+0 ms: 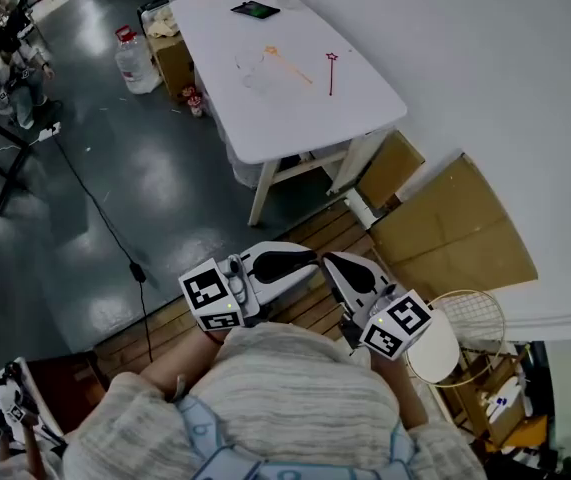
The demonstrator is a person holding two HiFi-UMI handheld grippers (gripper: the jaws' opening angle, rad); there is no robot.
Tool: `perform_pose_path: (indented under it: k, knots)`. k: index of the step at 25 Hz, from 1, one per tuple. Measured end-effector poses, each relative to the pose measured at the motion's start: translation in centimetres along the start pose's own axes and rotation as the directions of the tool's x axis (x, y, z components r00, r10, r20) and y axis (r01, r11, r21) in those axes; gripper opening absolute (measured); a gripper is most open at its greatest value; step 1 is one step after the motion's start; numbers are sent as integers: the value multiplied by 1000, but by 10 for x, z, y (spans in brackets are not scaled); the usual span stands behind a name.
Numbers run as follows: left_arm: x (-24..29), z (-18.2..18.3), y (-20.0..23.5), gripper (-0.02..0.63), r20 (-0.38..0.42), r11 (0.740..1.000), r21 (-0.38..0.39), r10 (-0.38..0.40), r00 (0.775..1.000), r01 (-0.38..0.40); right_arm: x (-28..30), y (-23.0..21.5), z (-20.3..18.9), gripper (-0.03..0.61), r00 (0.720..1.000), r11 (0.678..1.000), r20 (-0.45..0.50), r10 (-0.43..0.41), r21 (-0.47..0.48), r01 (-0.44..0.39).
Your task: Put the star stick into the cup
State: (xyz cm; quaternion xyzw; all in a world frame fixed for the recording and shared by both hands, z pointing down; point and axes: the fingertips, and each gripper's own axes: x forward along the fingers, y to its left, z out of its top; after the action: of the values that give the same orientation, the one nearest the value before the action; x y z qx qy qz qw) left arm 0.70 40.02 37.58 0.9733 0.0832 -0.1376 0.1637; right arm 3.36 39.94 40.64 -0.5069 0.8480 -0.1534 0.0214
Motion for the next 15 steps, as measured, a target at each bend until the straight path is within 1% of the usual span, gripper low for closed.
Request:
perform_pose_path:
  k: [9,12,15]
  knots:
    - [-6,3,14,58,7,1000,12,10,1000,-10,15,-6,-1,9,1000,999,7,25,28,-25]
    - [-14,11,30,58,14,999,18,31,999,-32,31,-10,1,11,1000,1000,-7,28,14,-28]
    - [-27,27,51,58,12,999,19,50,999,-50,55,-10,12,11,999,999,-10,33,-4,-33]
